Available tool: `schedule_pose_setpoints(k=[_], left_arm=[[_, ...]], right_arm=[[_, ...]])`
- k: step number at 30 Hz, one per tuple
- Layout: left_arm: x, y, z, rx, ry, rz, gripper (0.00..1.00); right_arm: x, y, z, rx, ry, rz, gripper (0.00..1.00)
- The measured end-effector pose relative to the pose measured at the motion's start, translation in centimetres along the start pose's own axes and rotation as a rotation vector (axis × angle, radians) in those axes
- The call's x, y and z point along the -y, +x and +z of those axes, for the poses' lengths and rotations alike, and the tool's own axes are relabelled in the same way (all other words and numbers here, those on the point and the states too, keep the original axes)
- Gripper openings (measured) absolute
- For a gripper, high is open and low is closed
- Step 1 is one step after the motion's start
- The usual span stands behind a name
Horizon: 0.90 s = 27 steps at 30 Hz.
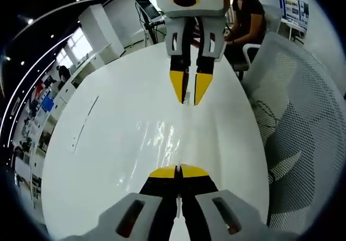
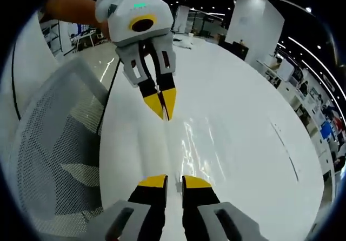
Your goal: Open the resealable bag by pulling the two sides of the seal apart until the entire bag opening is separated and visibly accessible.
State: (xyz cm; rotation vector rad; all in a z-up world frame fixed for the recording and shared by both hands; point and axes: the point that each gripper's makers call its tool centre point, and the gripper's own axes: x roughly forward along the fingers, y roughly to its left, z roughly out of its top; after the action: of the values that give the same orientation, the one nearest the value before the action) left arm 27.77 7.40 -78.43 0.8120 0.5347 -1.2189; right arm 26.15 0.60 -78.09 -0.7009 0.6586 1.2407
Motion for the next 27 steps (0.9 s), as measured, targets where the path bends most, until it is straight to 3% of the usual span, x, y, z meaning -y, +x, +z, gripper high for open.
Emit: schedule_pose_setpoints(k=[6,15,27], left_arm=[[0.0,0.1,-0.2,0.0,0.014,0.0,0.0],[0.3,0.1,0.1,0.01,0.042,-0.004,0.0],[0.7,0.2,-0.1,0.01,0.087,0.001,0.0]], right_arm=[[0.0,0.0,1.6,0.048,0.027,0.009,0.07],[0.5,0.5,2.8,0.066,0.028,0.007,0.06],[0.2,1.4,2.7,0.034,0.018,0.035,0.06]])
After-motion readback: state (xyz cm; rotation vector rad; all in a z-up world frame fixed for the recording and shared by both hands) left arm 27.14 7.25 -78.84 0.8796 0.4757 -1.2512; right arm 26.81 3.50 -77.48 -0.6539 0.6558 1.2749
